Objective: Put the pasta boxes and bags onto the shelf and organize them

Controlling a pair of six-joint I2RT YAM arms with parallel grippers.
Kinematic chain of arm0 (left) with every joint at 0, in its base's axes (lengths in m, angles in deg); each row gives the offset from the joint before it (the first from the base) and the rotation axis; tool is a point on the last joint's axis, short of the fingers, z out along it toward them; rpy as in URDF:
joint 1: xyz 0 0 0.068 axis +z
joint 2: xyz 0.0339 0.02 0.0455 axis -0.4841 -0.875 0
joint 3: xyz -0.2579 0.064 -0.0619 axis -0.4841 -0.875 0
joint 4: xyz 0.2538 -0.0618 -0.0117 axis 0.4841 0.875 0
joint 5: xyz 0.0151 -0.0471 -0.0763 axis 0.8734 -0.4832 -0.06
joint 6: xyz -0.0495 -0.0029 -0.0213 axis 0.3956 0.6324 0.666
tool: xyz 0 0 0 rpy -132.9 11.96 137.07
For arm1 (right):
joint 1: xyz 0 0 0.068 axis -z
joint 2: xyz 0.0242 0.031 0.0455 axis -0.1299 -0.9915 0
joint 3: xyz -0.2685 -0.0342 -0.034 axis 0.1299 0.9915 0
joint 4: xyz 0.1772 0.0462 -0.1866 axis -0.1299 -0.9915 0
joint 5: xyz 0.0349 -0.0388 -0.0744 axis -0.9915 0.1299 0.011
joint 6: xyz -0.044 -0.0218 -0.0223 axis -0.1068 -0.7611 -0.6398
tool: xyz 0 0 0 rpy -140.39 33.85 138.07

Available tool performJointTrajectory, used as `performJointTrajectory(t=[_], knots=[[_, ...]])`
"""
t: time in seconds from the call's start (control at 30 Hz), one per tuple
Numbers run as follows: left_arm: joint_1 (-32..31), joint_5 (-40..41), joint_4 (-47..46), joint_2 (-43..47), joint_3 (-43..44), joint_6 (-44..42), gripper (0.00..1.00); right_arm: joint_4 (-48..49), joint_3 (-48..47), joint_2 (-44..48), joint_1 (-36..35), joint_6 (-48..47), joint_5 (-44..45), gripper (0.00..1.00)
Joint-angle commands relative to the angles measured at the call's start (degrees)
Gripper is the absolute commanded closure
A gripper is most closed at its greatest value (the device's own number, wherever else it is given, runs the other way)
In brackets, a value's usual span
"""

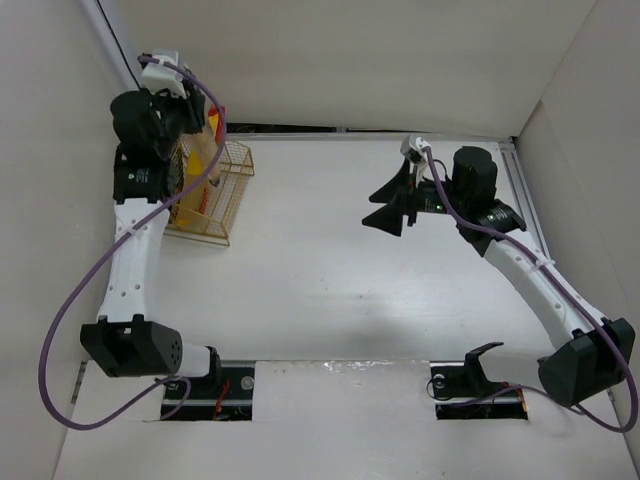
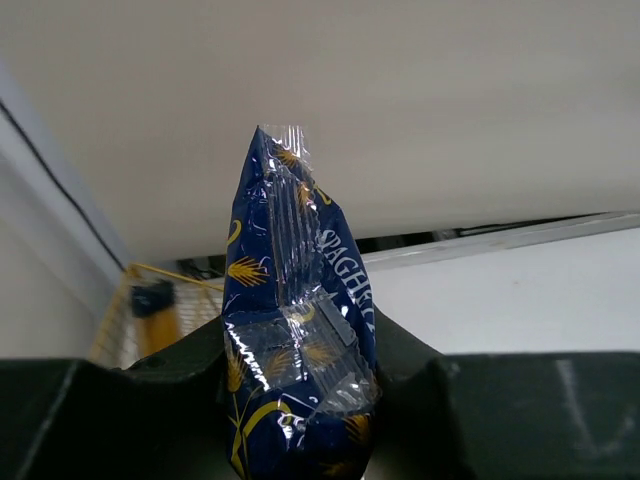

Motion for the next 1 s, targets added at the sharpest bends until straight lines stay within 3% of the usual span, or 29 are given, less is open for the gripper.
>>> performJointTrajectory(t=[0.0,0.13,0.3,0.47,0.97], knots=[[3.1,-5.3,2.5,-0.4,9.5,-9.9,1.00,2.8,1.4,2.3,1.8,-1.2,-2.1,0.23],[7.3,-1.5,0.3,0.3,10.2,-11.9,1.00,1.8,2.6,2.8,4.4,-1.7,-2.1,0.23],[9.2,-0.2,-7.3,3.3,4.9,-16.8,1.00,-1.6,3.1,2.8,5.5,-3.9,-1.3,0.23],[9.2,-0.3,-8.1,-0.8,10.3,-22.1,1.00,-5.5,2.1,2.3,5.5,-6.4,0.2,0.23],[9.2,-0.6,-10.1,-7.9,22.1,-26.9,1.00,-11.3,-2.0,-3.3,8.8,-10.7,2.0,0.23]])
